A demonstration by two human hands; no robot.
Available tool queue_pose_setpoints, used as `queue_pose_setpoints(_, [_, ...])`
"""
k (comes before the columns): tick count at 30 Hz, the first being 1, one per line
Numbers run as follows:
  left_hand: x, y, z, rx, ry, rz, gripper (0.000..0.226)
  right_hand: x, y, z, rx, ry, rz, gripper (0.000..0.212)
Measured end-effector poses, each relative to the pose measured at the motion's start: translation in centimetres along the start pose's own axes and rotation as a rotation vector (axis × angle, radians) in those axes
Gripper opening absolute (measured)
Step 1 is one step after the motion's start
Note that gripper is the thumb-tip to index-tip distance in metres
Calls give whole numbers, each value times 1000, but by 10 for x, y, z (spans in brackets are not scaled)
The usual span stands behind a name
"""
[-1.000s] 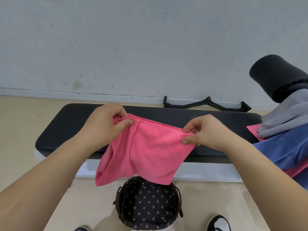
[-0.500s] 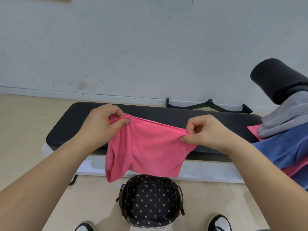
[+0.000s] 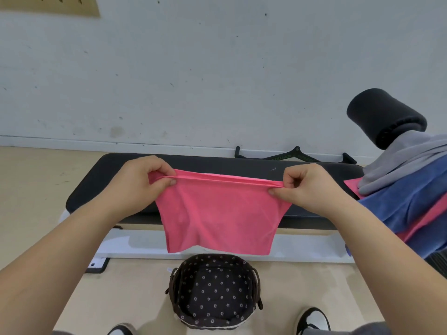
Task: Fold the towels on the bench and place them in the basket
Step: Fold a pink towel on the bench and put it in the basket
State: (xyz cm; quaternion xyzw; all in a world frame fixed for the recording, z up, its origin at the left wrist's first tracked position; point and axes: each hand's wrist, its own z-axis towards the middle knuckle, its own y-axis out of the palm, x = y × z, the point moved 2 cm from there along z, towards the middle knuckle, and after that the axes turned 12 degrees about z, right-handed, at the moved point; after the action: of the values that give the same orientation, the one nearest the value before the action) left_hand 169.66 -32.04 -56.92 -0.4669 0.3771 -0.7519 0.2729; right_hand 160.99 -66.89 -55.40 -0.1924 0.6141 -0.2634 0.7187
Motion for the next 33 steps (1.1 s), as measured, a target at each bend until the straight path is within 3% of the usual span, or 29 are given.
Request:
queue_pose_setpoints(3, [9, -3, 0, 51, -44, -116, 13, 5, -3, -2, 46, 25, 64, 31])
queue_pose_setpoints(7, [17, 0, 0, 92, -44, -119, 13, 2, 3, -9, -31, 24, 23, 10])
queue_pose_setpoints(9, [15, 1, 0, 94, -65, -119, 14, 4, 5, -9, -36, 42, 38, 10])
queue_pose_setpoints(12, [11, 2, 2, 106, -77, -98, 13, 6, 6, -9, -16, 77, 71, 29])
queue_pose_setpoints(16, [4, 5, 4, 96, -73, -48, 12, 4, 10, -7, -63, 122, 196, 4])
queue_pose_setpoints(19, [-3, 6, 5, 112, -89, -17, 10, 7, 9, -5, -27, 187, 412, 5])
queue_pose_setpoints(26, [-7, 11, 5, 92, -175, 2, 18, 19, 16, 0, 86, 368, 668, 14])
queue_pose_setpoints(33, [-4, 11, 5, 115, -210, 11, 23, 27, 16, 3, 60, 460, 858, 16])
